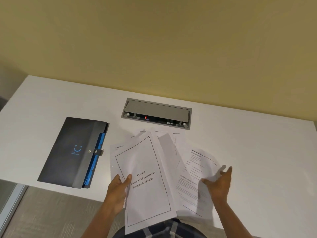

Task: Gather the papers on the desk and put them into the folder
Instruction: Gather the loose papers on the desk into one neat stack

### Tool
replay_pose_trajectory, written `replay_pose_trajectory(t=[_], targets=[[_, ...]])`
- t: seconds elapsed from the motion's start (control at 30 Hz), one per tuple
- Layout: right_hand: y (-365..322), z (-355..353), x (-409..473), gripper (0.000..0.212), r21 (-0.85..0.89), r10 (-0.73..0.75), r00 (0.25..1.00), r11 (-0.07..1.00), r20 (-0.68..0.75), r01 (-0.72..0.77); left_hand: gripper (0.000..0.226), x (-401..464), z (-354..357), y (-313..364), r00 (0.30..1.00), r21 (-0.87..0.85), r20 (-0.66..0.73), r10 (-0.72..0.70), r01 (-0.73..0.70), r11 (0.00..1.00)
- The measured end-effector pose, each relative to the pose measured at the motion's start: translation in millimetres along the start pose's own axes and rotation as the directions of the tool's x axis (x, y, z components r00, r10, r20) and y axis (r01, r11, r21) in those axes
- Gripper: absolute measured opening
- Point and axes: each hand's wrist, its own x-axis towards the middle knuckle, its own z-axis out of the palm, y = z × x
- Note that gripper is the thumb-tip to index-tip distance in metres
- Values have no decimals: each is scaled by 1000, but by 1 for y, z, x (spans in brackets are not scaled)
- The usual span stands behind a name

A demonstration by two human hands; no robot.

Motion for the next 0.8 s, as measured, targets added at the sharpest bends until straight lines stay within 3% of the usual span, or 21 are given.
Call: replay_pose_trajectory(t=[0.07, 0.17, 0.3, 0.33, 0.4, 0.5, 0.63, 0.73, 0.8], targets=[[2, -13, 4, 135, 40, 81, 996, 996, -30, -80, 43, -4, 3, 4, 1000, -37, 30, 5, -4, 999], [3, -39, 7, 113, 52, 121, 985, 992, -120, -115, 49, -9, 8, 11, 998, -52, 55, 38, -35, 998], [-1, -75, 4, 27, -139, 3, 977, 990, -213, -34, 46, -10, 12, 19, 994, -80, 78, 72, -65, 995], [-3, -83, 4, 19, -181, -57, 974, 983, -217, 17, 43, -11, 13, 21, 993, -84, 87, 76, -69, 994], [-12, -98, 5, 26, -196, -165, 966, 972, -200, 126, 38, -11, 13, 25, 991, -88, 108, 80, -71, 994], [-38, -115, -3, 17, -11, -216, 972, 976, -92, 216, 39, -14, 16, 33, 986, -94, 140, 87, -74, 993], [-77, -118, -22, 16, 256, -246, 962, 944, 118, 209, 46, -15, 19, 39, 978, -91, 181, 102, -87, 992], [-101, -93, -35, 25, 379, -265, 901, 917, 343, 125, 50, -16, 19, 40, 970, -87, 230, 83, -64, 994], [-114, -72, -44, 27, 372, -278, 845, 922, 456, 103, 48, -18, 19, 41, 959, -72, 277, 66, -48, 996]])
